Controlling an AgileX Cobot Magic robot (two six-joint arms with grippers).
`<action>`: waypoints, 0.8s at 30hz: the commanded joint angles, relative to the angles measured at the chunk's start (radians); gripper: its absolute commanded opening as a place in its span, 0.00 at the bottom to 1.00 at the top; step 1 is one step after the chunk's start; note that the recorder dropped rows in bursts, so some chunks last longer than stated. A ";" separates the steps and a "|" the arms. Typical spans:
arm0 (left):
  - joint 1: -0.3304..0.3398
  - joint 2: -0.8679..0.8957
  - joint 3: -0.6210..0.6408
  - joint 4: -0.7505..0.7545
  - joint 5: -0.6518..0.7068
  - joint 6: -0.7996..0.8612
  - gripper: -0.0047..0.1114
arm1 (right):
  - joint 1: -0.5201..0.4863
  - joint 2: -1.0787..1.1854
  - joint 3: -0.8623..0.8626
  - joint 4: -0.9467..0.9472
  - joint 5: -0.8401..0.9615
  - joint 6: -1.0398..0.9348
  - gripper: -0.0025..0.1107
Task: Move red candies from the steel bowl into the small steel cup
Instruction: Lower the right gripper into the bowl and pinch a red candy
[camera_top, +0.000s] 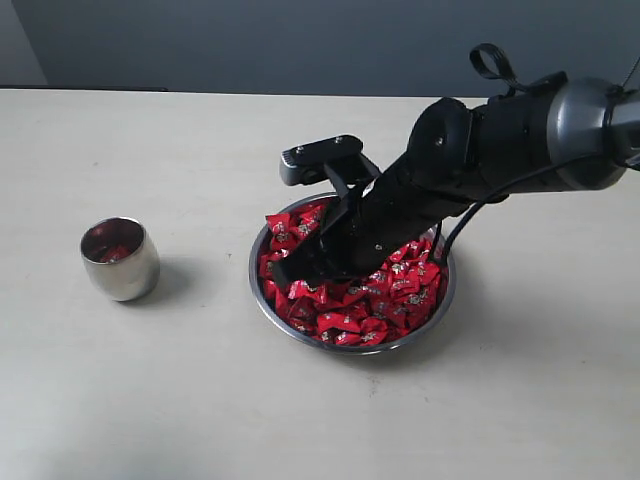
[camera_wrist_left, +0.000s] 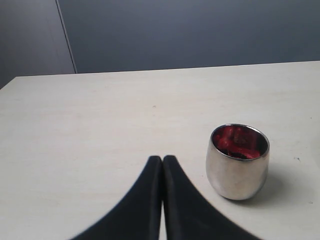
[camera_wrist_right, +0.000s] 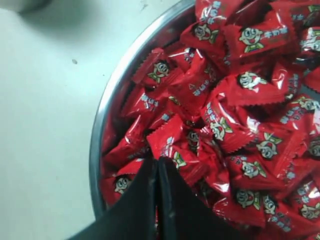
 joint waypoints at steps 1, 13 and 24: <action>0.001 -0.004 0.004 -0.002 -0.002 -0.002 0.04 | -0.015 -0.002 -0.005 -0.021 0.015 0.002 0.01; 0.001 -0.004 0.004 -0.002 -0.002 -0.002 0.04 | -0.137 -0.002 -0.003 0.343 0.127 -0.299 0.01; 0.001 -0.004 0.004 -0.002 -0.002 -0.002 0.04 | -0.155 0.058 0.047 0.563 0.164 -0.463 0.01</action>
